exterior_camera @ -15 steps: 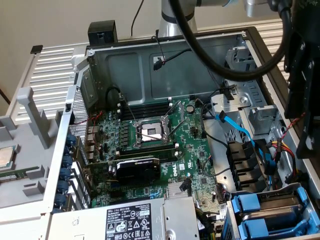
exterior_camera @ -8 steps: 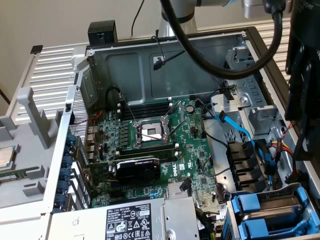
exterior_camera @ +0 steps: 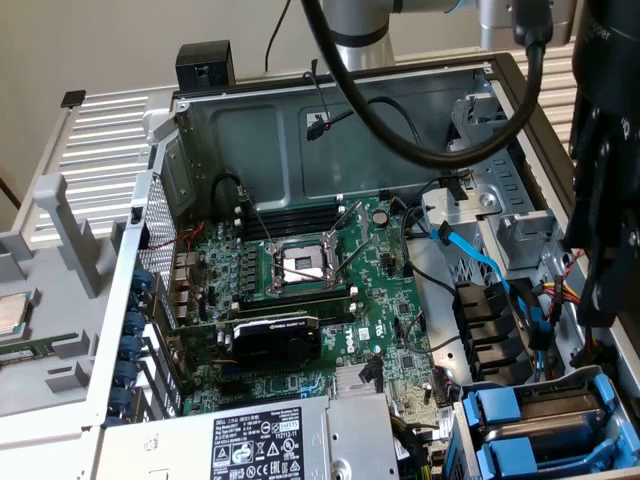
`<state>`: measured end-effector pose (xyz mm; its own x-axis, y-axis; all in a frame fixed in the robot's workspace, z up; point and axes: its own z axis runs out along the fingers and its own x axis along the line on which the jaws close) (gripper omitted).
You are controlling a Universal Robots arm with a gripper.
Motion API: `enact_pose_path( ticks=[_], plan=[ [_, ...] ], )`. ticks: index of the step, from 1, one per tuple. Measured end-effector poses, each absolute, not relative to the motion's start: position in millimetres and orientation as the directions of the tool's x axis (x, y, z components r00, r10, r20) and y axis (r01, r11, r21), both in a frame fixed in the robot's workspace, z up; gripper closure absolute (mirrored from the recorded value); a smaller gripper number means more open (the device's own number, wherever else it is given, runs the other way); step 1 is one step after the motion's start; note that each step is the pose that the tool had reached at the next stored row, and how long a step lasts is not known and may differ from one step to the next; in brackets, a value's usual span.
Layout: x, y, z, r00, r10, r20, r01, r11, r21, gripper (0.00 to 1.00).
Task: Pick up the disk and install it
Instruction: 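Insert the first disk wire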
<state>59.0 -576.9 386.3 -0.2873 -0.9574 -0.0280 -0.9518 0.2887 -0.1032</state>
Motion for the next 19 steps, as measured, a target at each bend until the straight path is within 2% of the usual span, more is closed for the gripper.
enact_pose_path(
  ticks=[19],
  plan=[
    [58.1, -568.2, 364.5, -0.364, -0.930, -0.049, -0.926, 0.367, -0.092, 0.41]
  ],
)
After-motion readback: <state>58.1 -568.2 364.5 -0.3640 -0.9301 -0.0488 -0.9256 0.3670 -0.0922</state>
